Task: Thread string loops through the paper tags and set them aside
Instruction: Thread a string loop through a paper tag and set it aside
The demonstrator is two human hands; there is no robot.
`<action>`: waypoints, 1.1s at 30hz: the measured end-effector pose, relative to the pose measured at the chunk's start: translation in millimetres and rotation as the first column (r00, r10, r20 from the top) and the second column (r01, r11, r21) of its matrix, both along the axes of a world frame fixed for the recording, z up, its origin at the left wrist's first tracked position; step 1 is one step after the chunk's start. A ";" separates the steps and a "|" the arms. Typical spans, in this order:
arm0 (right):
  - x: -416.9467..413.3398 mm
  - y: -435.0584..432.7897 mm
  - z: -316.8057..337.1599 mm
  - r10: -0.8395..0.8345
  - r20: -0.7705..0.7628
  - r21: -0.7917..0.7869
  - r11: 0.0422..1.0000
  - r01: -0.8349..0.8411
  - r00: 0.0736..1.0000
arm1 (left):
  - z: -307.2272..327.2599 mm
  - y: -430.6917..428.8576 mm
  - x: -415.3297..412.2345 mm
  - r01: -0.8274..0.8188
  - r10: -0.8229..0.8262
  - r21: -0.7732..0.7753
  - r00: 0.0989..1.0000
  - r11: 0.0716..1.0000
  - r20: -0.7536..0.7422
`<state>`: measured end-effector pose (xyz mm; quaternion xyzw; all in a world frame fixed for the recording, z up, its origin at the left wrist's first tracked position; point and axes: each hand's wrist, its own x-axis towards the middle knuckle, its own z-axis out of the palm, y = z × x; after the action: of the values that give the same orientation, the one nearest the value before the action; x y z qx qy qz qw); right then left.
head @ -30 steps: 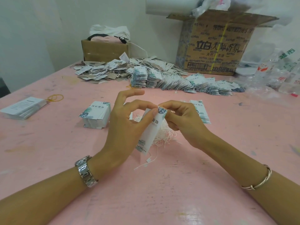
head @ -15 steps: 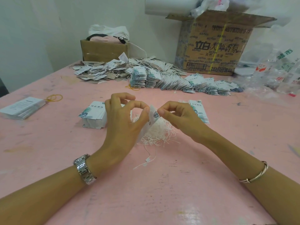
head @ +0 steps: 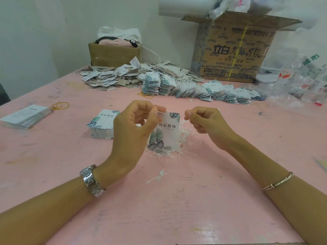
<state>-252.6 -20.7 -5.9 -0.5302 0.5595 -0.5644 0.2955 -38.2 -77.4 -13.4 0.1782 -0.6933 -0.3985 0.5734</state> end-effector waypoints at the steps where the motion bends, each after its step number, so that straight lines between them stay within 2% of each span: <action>1: -1.4 0.0 0.0 -0.003 0.001 0.006 1.000 0.003 1.000 | 0.2 -0.8 0.0 0.017 -0.017 0.014 1.000 1.000 -0.022; 8: -9.3 -0.8 3.8 -0.079 0.067 0.012 0.997 0.078 0.995 | -0.7 -9.2 0.1 0.021 -0.015 0.066 0.995 0.998 -0.094; 12: -10.2 0.3 6.5 -0.082 0.125 -0.001 0.997 0.083 0.989 | -0.6 -12.0 -2.1 0.055 -0.031 0.172 0.990 0.984 -0.136; 15: -10.3 1.4 11.8 0.018 0.207 -0.011 1.000 -0.016 0.978 | 0.3 -12.4 -3.5 0.091 -0.063 0.217 0.989 0.972 -0.130; 19: -5.2 4.0 21.0 0.212 0.316 -0.047 0.977 -0.208 0.925 | 0.1 -9.5 -4.1 0.103 -0.085 0.197 0.991 0.975 -0.099; 22: 2.7 6.8 22.3 0.269 0.257 -0.076 0.963 -0.258 0.928 | 1.5 -6.9 -4.0 0.103 -0.085 0.185 0.992 0.977 -0.098; 25: 10.2 8.3 21.8 0.257 0.204 -0.104 0.965 -0.241 0.945 | 3.5 -4.3 -3.4 0.116 -0.102 0.192 0.991 0.974 -0.082; 28: 14.8 9.6 23.8 0.237 0.181 -0.119 0.969 -0.218 0.955 | 3.5 -1.7 -4.2 0.102 -0.102 0.206 0.995 0.973 -0.010; 33: 19.7 12.4 25.2 0.196 0.034 -0.125 0.974 -0.190 0.980 | 2.1 0.6 -5.0 0.091 -0.107 0.181 0.991 0.979 0.083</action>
<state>-232.9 -8.3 19.4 -0.5858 0.4632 -0.5780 0.3290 -43.2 -76.7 -11.3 0.2118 -0.6889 -0.4779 0.5022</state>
